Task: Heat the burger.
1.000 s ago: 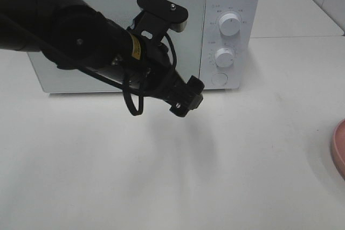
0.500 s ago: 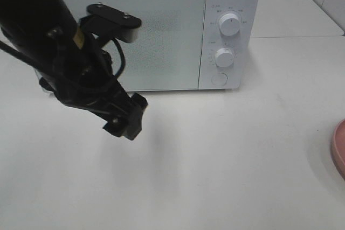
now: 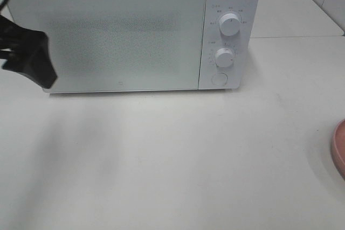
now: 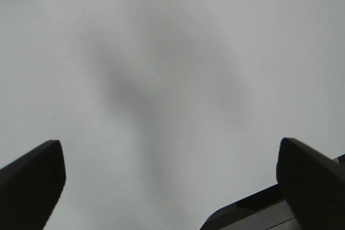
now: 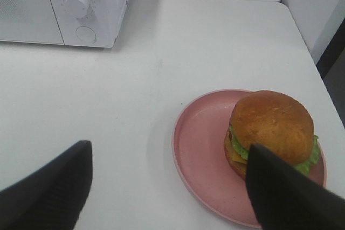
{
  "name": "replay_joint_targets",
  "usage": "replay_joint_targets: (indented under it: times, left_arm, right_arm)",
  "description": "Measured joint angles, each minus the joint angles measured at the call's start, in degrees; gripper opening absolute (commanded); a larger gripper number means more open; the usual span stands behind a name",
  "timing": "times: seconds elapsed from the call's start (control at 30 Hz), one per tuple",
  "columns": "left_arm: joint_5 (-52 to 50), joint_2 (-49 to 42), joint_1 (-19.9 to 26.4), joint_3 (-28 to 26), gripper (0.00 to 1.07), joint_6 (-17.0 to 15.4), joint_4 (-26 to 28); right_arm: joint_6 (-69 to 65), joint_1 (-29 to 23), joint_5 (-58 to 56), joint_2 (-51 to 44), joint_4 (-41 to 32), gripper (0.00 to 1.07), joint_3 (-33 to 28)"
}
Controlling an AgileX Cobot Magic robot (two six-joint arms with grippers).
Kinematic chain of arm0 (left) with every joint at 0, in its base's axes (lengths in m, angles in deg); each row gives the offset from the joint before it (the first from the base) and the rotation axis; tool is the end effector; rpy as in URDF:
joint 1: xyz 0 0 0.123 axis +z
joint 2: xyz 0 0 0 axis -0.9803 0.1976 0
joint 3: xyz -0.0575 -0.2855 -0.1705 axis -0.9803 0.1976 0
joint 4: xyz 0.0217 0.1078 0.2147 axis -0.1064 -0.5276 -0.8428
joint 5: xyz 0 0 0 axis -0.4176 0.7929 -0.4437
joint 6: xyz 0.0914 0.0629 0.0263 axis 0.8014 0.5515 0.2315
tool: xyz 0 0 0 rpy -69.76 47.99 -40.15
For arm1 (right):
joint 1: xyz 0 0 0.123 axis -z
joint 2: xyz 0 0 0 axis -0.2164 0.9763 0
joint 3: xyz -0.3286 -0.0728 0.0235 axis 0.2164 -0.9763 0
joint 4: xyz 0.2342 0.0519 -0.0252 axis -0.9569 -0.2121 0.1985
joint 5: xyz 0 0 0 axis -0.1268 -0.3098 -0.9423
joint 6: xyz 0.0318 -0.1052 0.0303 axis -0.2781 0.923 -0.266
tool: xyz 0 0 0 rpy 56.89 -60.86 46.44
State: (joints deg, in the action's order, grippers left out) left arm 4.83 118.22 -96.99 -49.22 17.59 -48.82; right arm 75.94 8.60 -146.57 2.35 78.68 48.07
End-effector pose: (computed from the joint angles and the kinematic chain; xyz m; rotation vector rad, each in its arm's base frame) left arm 0.2464 -0.0940 0.3270 0.5032 2.7829 -0.2114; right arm -0.0447 -0.0108 0.2695 -0.0449 1.9748 -0.0381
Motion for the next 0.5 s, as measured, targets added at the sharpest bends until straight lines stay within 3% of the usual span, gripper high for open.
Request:
replay_joint_targets:
  times: [0.07,0.13,0.3,0.5]
  left_arm:
    - [1.09,-0.63,2.12,0.00,1.00,0.80,0.17]
    - [4.30,-2.69,9.74,0.00,1.00,2.98,0.34]
    - [7.10,-6.36,16.56,0.00,1.00,3.55,0.46]
    - [7.10,-11.23,18.28,2.35,1.00,3.55,0.40]
  right_arm:
    - [0.00,0.00,0.00,0.00,0.00,0.75,0.00]
    - [0.00,0.00,0.00,0.00,0.00,0.75,0.00]
    - [0.00,0.00,0.00,0.00,0.00,0.75,0.00]
    - [0.00,0.00,0.00,0.00,0.00,0.75,0.00]
